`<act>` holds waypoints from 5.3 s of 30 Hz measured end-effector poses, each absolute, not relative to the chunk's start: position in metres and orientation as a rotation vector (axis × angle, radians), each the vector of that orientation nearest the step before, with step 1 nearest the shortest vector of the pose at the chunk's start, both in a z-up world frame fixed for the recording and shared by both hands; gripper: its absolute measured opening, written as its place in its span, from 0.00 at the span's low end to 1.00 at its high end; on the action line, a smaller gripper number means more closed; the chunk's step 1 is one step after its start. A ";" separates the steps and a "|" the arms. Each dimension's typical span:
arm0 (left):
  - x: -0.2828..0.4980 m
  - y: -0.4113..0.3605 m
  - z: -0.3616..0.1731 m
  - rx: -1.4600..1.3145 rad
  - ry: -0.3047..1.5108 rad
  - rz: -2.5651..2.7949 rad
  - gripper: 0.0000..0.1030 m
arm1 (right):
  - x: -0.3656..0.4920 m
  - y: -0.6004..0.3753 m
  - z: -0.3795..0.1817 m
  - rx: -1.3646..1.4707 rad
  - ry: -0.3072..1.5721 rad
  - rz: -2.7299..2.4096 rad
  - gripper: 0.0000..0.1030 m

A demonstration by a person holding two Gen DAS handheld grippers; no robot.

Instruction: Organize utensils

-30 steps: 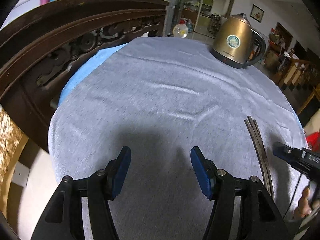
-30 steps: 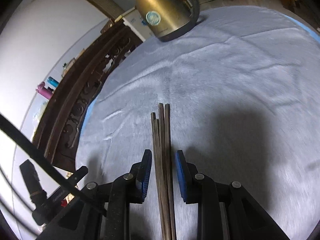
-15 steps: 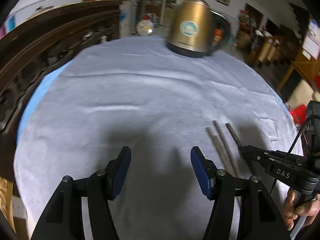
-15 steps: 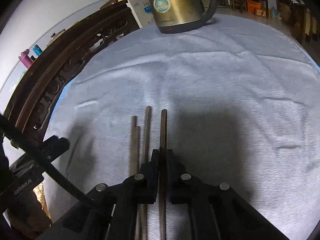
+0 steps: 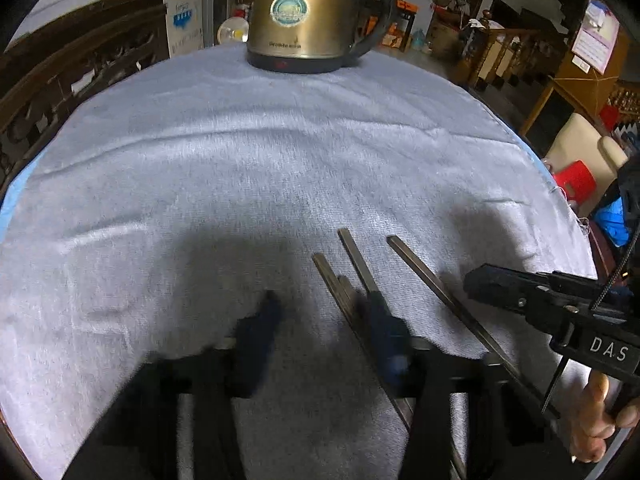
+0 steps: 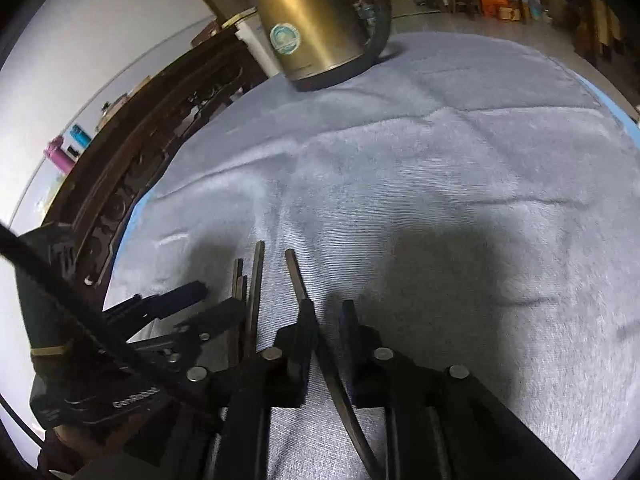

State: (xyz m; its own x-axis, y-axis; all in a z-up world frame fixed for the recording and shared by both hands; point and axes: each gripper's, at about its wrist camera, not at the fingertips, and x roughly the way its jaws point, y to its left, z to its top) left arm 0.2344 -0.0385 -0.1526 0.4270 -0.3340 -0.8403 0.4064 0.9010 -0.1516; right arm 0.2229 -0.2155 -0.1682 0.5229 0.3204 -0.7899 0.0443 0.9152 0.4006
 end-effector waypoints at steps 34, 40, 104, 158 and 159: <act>0.274 -0.038 -0.153 0.069 1.120 -0.474 0.10 | 0.240 -0.197 -0.167 0.125 1.119 0.128 0.07; 0.275 -0.030 -0.147 0.029 1.097 -0.451 0.10 | 0.233 -0.202 -0.158 0.162 1.060 0.145 0.07; 0.036 0.088 0.160 -0.016 0.281 -0.286 0.05 | -0.030 -0.157 0.109 0.269 0.160 0.157 0.07; -0.004 0.060 0.111 -0.047 0.426 -0.454 0.05 | -0.031 -0.121 0.062 0.281 0.269 0.205 0.07; -0.004 0.060 0.110 -0.050 0.433 -0.454 0.05 | -0.031 -0.121 0.060 0.282 0.272 0.206 0.07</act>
